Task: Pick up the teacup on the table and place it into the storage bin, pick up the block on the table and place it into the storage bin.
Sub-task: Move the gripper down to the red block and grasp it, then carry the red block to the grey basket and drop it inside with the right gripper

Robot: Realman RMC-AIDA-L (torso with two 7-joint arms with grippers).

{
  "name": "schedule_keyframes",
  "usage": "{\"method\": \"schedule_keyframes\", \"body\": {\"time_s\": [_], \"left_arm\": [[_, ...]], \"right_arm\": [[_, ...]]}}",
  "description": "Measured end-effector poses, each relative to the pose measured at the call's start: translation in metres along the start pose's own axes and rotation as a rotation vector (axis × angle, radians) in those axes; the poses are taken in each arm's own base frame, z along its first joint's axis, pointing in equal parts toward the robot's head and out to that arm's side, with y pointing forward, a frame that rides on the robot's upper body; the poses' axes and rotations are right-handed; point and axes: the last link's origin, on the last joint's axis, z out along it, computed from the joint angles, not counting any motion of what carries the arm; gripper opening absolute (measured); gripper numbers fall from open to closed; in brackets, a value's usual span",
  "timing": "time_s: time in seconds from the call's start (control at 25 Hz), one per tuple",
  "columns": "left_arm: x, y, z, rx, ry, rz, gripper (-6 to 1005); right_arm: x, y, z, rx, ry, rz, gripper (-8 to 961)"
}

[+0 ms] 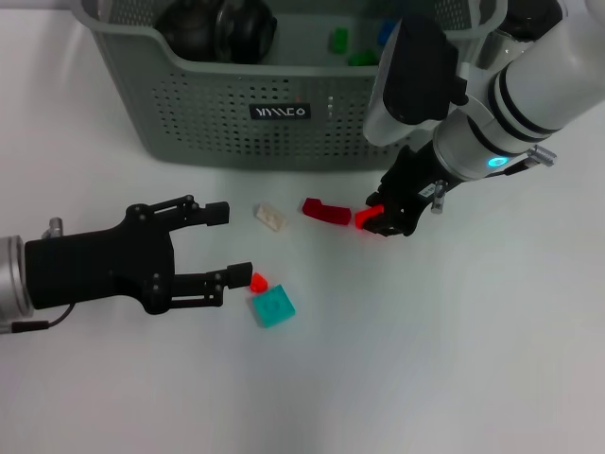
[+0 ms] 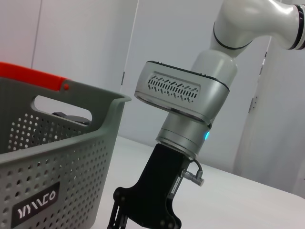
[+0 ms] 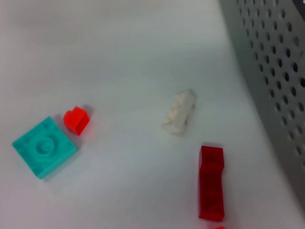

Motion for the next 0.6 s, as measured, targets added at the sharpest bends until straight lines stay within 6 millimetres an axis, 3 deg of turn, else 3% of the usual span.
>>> {"method": "schedule_keyframes", "body": {"time_s": [0.32, 0.44, 0.6], "left_arm": [[0.0, 0.001, 0.0, -0.005, 0.002, -0.001, 842], [-0.001, 0.001, -0.001, -0.003, 0.002, -0.002, 842], [-0.001, 0.002, -0.003, 0.001, 0.001, -0.004, 842]], "right_arm": [[-0.002, 0.003, -0.005, -0.02, 0.015, 0.009, 230], [-0.008, 0.011, -0.02, -0.077, 0.003, 0.004, 213], [-0.024, 0.034, -0.058, -0.214, -0.044, -0.038, 211]]}}
